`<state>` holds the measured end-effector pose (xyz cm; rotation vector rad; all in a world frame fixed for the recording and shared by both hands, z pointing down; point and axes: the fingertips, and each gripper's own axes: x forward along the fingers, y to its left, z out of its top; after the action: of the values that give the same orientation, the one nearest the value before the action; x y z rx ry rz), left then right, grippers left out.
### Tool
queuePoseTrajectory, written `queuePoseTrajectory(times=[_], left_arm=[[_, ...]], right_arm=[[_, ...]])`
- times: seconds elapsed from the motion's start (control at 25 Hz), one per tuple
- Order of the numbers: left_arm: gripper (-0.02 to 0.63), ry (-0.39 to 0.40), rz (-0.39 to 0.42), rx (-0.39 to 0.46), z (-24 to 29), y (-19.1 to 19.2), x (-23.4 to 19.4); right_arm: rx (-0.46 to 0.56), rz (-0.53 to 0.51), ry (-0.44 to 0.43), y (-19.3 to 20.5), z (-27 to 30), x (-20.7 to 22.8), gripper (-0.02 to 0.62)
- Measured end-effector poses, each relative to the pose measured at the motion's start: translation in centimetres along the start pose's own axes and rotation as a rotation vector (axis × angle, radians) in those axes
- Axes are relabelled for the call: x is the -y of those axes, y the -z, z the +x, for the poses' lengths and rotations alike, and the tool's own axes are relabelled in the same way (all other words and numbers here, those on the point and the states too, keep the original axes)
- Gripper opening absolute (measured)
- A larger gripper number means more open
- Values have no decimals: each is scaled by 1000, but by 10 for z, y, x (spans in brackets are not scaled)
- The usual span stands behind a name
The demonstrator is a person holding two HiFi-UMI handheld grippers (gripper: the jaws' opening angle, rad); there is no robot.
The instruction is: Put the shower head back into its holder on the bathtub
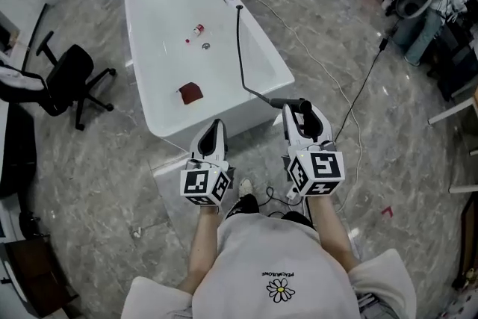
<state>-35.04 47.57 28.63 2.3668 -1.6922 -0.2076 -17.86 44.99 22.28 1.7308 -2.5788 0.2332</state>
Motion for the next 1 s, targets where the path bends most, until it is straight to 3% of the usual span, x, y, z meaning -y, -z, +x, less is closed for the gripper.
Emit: queuePoseTrajectory(times=[0.2, 0.4, 0.56, 0.72, 0.84, 1.0], left_arm=[[-2, 45, 26, -43, 59, -6, -33], [-2, 70, 39, -102, 110, 17, -36], [-2, 97, 0, -139, 161, 40, -37], [77, 132, -7, -199, 233, 73, -35], [114, 144, 32, -228, 289, 89, -25], [129, 87, 116, -249, 361, 108, -36]], right_arm=[[43, 28, 21, -29, 74, 4, 141], [55, 30, -9, -40, 123, 20, 141], [31, 44, -22, -35, 171, 49, 141], [5, 83, -85, -42, 228, 74, 141], [20, 95, -161, -69, 260, 86, 141], [63, 108, -246, -107, 298, 96, 141]])
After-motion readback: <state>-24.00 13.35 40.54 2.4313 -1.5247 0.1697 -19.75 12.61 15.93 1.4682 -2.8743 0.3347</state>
